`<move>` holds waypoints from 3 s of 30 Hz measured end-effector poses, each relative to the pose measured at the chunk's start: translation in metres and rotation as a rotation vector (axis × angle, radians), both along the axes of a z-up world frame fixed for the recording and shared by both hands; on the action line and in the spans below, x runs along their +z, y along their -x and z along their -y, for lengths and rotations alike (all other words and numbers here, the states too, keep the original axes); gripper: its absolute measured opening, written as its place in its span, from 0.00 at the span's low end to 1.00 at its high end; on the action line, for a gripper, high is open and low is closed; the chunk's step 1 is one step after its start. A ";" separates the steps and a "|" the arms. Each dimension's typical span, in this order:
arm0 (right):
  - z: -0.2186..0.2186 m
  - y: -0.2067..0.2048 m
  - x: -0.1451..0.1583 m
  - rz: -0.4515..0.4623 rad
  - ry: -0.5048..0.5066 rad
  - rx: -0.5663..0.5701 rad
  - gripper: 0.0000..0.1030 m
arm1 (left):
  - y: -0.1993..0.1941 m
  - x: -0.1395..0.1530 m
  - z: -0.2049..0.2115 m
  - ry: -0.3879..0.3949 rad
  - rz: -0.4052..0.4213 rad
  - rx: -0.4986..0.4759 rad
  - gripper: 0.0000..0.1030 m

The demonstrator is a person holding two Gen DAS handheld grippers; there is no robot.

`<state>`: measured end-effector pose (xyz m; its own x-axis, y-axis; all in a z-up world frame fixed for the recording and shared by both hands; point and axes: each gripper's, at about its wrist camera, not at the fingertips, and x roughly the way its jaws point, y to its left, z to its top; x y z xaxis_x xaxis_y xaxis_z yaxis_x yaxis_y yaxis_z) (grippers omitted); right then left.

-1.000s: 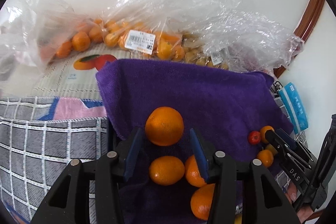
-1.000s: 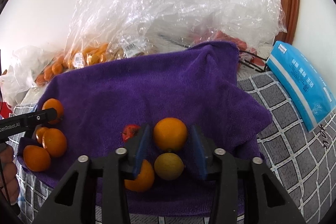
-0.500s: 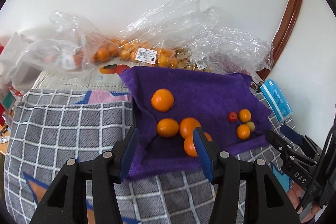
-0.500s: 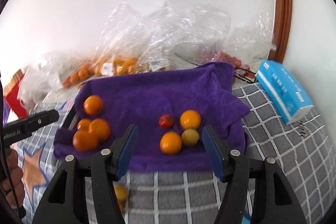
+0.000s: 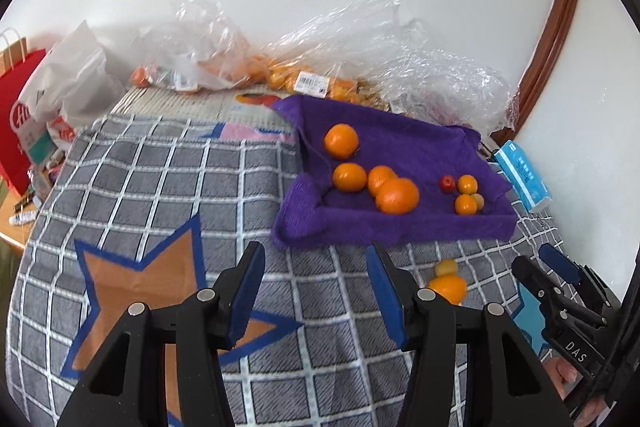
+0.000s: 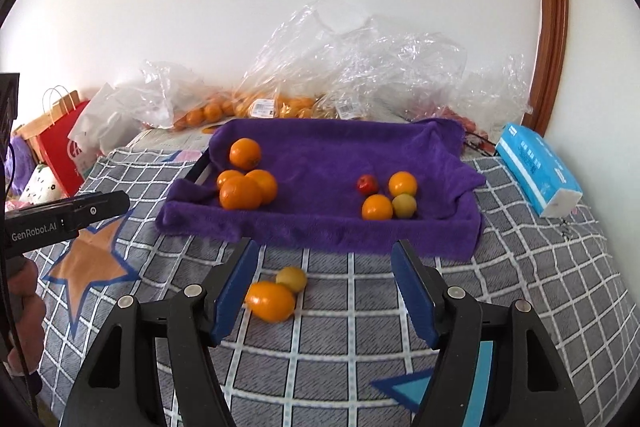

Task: Organize fruits
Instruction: 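Withdraw both tools toward the orange and yellow fruit beside the towel, then grasp the oval orange with right tool while left tool grasps the small yellow fruit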

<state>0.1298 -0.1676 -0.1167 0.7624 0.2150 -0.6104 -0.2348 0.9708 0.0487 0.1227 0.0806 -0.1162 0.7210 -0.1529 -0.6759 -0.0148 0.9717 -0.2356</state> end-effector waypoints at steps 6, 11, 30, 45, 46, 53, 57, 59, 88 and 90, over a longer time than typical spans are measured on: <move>0.004 0.002 -0.019 -0.073 -0.069 0.000 0.66 | 0.008 -0.022 -0.014 -0.002 -0.037 0.031 0.49; -0.002 -0.005 -0.046 -0.173 -0.143 0.028 0.52 | 0.009 -0.046 -0.020 -0.012 -0.084 0.049 0.47; -0.041 -0.021 -0.068 -0.209 -0.053 0.061 0.41 | 0.013 -0.064 -0.015 -0.137 -0.077 0.057 0.47; -0.035 -0.019 -0.066 -0.213 -0.096 0.101 0.40 | 0.014 -0.065 -0.019 -0.080 -0.065 0.056 0.50; -0.034 -0.018 -0.065 -0.197 -0.097 0.098 0.40 | 0.014 -0.065 -0.019 -0.080 -0.065 0.056 0.50; -0.033 -0.006 -0.057 -0.141 -0.105 0.110 0.39 | 0.015 -0.064 -0.026 -0.021 -0.050 0.053 0.50; -0.023 -0.002 -0.056 -0.149 -0.128 0.094 0.39 | 0.017 -0.065 -0.032 0.029 -0.040 0.053 0.50; -0.017 0.002 -0.054 -0.142 -0.121 0.086 0.39 | 0.017 -0.065 -0.032 0.025 -0.040 0.053 0.50; 0.114 0.000 -0.056 -0.072 -0.054 -0.060 0.39 | -0.037 -0.043 0.161 -0.150 -0.046 -0.208 0.47; 0.115 0.000 -0.057 -0.077 -0.067 -0.060 0.39 | -0.045 -0.049 0.169 -0.157 -0.059 -0.204 0.38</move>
<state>0.1302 -0.2830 -0.1733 0.7263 0.2126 -0.6536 -0.1697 0.9770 0.1293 0.1681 -0.0886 -0.1652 0.6443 -0.1810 -0.7431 0.1759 0.9806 -0.0864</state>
